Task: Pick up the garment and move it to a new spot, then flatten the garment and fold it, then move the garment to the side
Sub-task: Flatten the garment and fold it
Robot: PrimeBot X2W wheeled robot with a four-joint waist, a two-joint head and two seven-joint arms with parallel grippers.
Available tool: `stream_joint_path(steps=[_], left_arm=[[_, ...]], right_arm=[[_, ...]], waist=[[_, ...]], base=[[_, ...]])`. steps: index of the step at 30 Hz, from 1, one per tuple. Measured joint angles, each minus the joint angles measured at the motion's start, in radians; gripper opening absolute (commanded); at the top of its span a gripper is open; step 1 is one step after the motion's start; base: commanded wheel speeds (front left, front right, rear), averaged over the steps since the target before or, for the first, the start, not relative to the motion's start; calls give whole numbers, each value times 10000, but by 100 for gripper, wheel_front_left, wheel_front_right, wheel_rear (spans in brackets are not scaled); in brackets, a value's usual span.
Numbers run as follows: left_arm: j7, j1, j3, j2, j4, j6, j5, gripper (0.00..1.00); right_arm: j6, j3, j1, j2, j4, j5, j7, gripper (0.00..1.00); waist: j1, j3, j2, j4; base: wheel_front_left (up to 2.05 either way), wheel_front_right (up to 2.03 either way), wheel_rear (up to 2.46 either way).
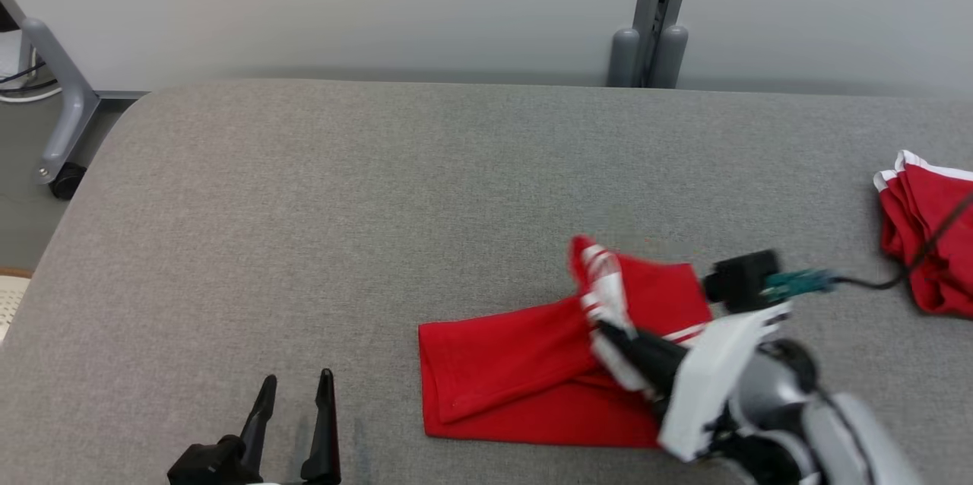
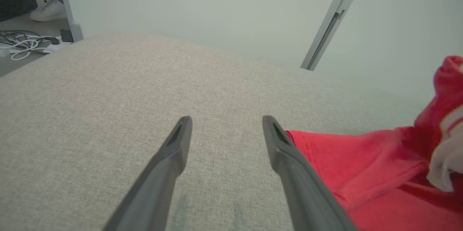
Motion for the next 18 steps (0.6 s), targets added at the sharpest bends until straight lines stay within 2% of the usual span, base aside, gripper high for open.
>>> stream_joint_path(steps=[2,5,11,13,18], left_arm=[[0,-6,-109,-4,46,23,-4,100],[0,-64,-232,-4,117,31,-12,100],[0,-152,-430,-2,201,38,-75,100],[0,-159,-596,-8,226,88,-88,100],[0,-212,-853,-10,293,109,-121,100]], right_arm=[[0,324,21,508,378,-148,-219,0],[0,702,6,878,1143,-157,-675,0],[-2,1584,-427,1014,2205,109,-1570,0],[-2,2196,-820,1060,2727,748,-2234,0],[-2,2686,-1455,1043,3720,1446,-3060,0]], waist=[[0,2,0,92],[0,19,0,258],[0,67,0,516],[0,95,0,640],[0,144,0,812]], base=[[0,0,0],[0,0,0],[0,0,0],[0,0,0],[0,0,0]])
